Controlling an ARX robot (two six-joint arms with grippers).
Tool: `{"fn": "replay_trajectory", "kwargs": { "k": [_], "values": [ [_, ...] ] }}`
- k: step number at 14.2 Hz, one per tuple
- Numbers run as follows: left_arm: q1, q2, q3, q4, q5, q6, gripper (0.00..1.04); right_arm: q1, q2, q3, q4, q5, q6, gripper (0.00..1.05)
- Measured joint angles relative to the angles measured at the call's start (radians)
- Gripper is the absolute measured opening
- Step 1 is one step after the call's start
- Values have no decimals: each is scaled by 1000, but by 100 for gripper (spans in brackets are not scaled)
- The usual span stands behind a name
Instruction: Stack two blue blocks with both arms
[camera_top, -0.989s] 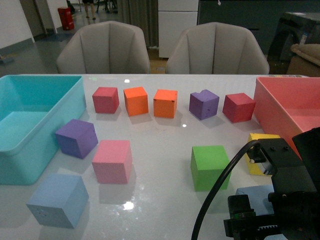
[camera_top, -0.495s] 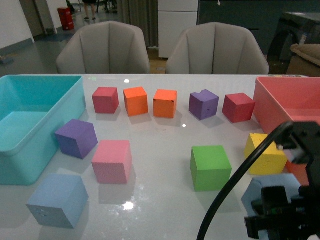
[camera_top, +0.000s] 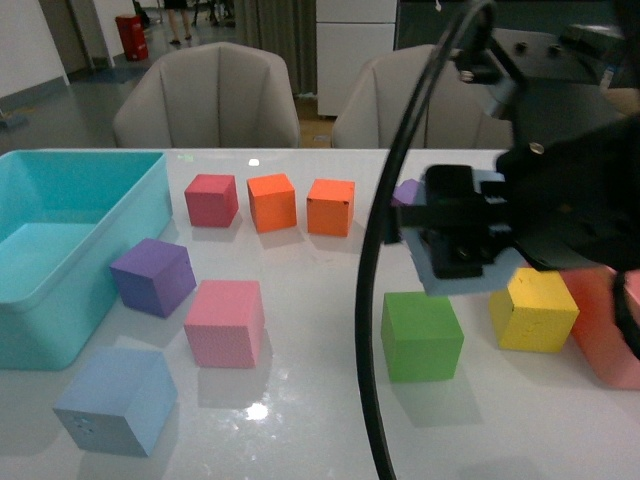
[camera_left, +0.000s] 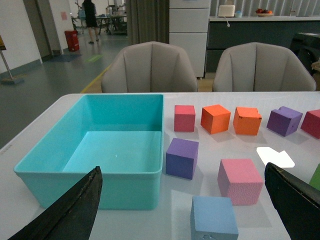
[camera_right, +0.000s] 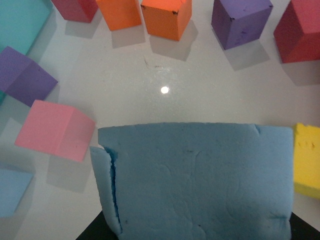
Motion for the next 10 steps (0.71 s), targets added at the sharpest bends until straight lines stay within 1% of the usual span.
{"fn": "replay_trajectory", "kwargs": {
  "k": [3, 7, 10],
  "values": [
    [0, 0, 0, 0, 0, 0, 98, 16, 216, 262, -59, -2, 1, 44],
    [0, 0, 0, 0, 0, 0, 98, 39, 478, 580, -189, -3, 26, 44],
    [0, 0, 0, 0, 0, 0, 98, 58, 603, 727, -243, -3, 68, 44]
  ]
}}
